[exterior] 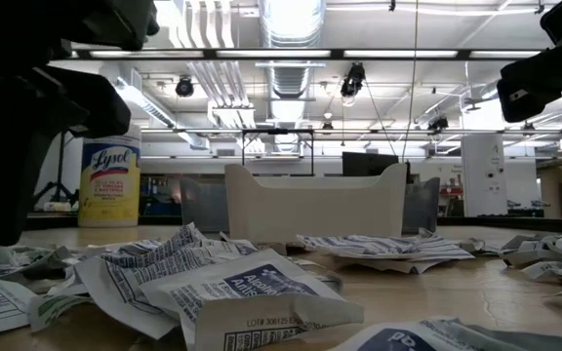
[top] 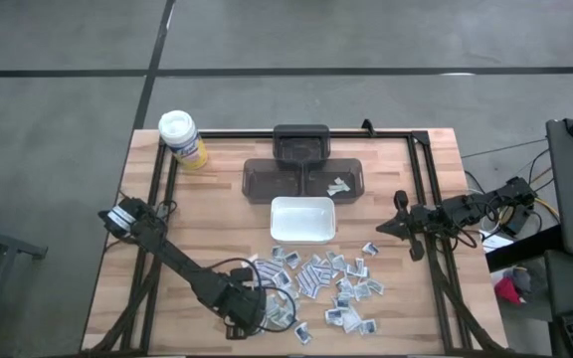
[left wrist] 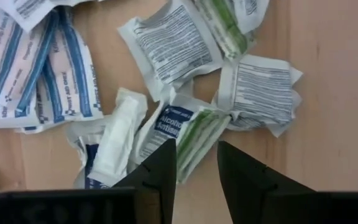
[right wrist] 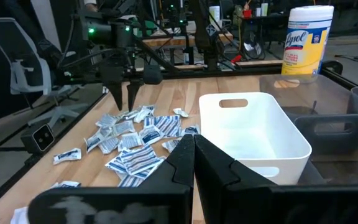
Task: Pick & Place First Aid Supplies
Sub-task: Put the green bandage into the bottom right black bin
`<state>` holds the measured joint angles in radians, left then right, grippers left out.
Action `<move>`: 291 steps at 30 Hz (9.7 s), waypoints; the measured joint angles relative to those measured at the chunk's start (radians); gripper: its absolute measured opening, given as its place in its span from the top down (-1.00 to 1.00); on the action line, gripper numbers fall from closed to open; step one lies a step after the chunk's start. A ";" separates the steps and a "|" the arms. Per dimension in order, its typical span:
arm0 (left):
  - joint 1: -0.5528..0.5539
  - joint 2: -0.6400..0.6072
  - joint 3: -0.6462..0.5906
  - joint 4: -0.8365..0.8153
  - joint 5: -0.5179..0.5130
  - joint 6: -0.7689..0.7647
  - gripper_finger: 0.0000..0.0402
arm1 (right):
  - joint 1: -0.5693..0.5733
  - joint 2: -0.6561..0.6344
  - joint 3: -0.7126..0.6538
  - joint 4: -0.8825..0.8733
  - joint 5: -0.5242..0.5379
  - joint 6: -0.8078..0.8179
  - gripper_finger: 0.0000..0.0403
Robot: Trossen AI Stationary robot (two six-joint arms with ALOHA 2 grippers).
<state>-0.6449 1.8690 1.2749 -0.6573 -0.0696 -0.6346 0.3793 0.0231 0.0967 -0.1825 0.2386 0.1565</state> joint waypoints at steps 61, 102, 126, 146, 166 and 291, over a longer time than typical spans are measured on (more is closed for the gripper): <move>0.002 0.000 -0.024 0.004 -0.029 0.002 0.80 | 0.000 0.000 0.000 0.000 0.000 0.000 0.96; 0.002 -0.003 0.001 0.029 0.028 -0.028 0.37 | 0.000 0.000 0.000 0.000 0.000 0.000 0.96; 0.009 0.017 0.027 0.020 -0.054 -0.041 0.38 | 0.000 0.000 0.000 0.000 0.000 0.004 0.96; 0.008 0.032 0.027 0.006 0.006 -0.095 0.40 | 0.000 0.000 0.000 -0.024 0.000 0.020 0.96; 0.009 0.023 0.019 -0.031 -0.009 -0.096 0.40 | 0.000 0.000 0.000 -0.023 0.000 0.020 0.96; 0.834 0.027 0.368 0.394 -0.135 1.119 1.00 | -0.002 0.089 0.034 0.249 0.380 0.072 0.96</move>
<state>0.1891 1.8965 1.6433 -0.2633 -0.2049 0.4844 0.3769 0.1117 0.1307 0.0665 0.6182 0.2287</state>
